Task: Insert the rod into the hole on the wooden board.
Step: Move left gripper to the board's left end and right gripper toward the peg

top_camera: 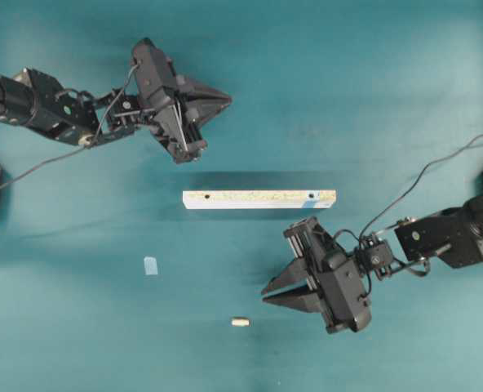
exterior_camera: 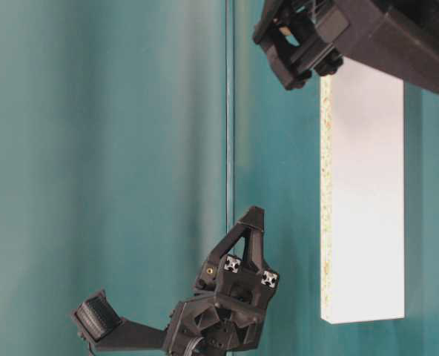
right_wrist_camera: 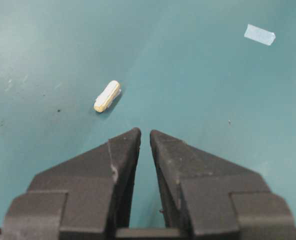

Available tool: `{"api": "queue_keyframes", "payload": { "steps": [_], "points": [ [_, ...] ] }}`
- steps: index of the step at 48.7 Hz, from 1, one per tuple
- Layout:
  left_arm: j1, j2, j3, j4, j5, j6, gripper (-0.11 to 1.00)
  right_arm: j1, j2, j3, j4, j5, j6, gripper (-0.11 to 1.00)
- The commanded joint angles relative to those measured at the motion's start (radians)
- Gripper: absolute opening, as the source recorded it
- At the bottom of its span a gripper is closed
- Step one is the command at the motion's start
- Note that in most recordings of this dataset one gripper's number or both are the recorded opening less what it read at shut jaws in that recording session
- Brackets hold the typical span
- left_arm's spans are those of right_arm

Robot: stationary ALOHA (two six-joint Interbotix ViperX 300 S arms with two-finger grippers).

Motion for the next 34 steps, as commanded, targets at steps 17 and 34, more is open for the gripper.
{"api": "queue_keyframes", "payload": {
  "steps": [17,34],
  "points": [
    [-0.026,-0.265,-0.066,0.048,0.376,0.025,0.09,0.015,-0.238,-0.087,-0.008,0.359,0.061,0.0],
    [-0.192,-0.391,-0.083,0.044,0.689,0.043,0.1,0.017,-0.273,-0.337,-0.006,1.009,0.255,0.0]
  ]
}}
